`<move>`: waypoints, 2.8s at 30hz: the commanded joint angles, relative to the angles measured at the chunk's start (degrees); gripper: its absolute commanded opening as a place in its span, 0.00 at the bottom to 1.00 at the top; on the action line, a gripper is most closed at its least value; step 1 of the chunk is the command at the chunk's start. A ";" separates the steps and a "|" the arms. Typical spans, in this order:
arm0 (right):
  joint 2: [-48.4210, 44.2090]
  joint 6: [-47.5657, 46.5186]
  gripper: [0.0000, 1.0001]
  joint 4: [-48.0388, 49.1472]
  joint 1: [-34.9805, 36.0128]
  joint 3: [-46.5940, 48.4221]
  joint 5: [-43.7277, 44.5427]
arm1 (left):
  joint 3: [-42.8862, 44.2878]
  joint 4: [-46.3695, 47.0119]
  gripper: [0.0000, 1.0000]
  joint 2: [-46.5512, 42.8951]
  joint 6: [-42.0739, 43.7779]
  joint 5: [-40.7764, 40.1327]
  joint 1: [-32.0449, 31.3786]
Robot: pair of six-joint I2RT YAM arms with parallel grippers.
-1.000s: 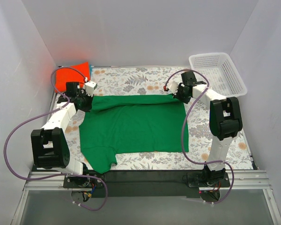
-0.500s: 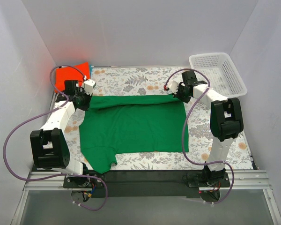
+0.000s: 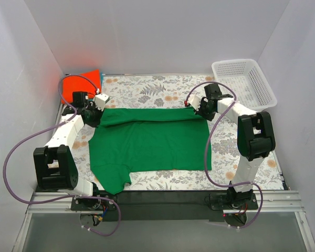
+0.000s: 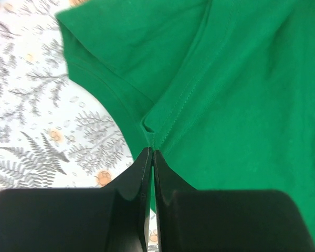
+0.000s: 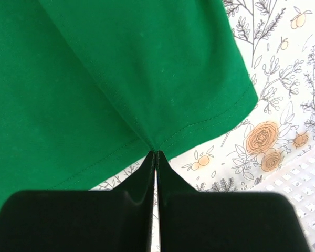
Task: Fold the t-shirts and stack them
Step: Fold the tshirt
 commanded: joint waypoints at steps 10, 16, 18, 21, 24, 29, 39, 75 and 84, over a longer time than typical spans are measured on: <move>1.37 0.01 0.01 -0.61 0.48 -1.35 -0.65 | -8.34 1.11 0.00 1.91 3.29 1.57 0.27; 1.11 0.01 0.01 -1.05 0.48 -2.14 -0.83 | -8.61 2.08 0.00 3.67 2.77 1.31 0.36; 0.84 0.18 0.01 -1.49 0.57 -2.05 -1.18 | -8.17 2.16 0.00 3.84 2.59 0.79 0.36; 0.76 0.18 0.01 -1.76 0.57 -1.97 -1.27 | -7.91 2.08 0.00 3.67 2.59 0.43 0.36; 0.93 0.27 0.02 -2.19 0.65 -1.36 -1.18 | -7.47 1.47 0.00 3.49 2.94 0.34 0.36; 0.41 1.06 0.36 -7.19 0.04 1.72 -3.88 | -4.14 -3.09 0.31 1.73 4.78 7.18 3.16; 4.79 12.56 0.38 -14.14 -1.72 17.27 -13.31 | 10.88 -6.89 0.42 9.79 -2.14 22.65 3.79; 10.25 15.57 0.27 -16.00 -1.72 15.52 -9.97 | 17.85 1.64 0.43 28.98 -10.51 23.72 -5.44; 9.90 15.13 0.27 -16.00 -1.72 15.52 -9.53 | 15.48 -0.38 0.05 24.59 -9.01 25.74 -6.49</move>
